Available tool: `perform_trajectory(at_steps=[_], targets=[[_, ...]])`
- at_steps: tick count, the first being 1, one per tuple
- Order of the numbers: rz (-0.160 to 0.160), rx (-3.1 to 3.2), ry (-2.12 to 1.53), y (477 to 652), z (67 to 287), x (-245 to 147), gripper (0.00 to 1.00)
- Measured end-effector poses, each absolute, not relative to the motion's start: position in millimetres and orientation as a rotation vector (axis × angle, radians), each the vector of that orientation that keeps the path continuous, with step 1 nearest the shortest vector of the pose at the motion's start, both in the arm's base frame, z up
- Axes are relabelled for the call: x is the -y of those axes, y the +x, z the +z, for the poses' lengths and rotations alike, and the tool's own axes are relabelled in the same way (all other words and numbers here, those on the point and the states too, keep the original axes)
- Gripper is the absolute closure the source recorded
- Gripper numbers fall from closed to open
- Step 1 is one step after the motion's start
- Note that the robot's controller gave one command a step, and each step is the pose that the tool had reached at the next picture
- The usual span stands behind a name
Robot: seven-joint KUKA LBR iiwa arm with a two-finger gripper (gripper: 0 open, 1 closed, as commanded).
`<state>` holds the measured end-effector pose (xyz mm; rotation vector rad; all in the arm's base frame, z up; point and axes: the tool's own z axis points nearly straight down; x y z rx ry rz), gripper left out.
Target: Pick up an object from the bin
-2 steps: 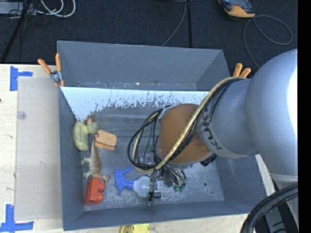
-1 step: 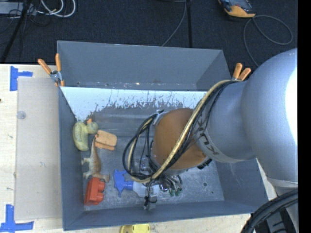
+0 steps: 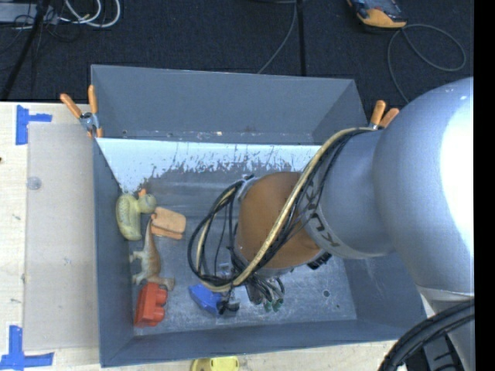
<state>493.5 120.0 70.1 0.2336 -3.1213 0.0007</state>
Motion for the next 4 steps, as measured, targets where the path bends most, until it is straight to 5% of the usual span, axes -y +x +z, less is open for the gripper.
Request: perform_trajectory(at_steps=[1,3,4], targets=[[0.001,3.121,0.233,493.2,70,-120,1.00],[0.000,3.128,0.179,505.4,146,-116,1.00],[0.004,3.111,0.181,491.1,175,-119,1.00]])
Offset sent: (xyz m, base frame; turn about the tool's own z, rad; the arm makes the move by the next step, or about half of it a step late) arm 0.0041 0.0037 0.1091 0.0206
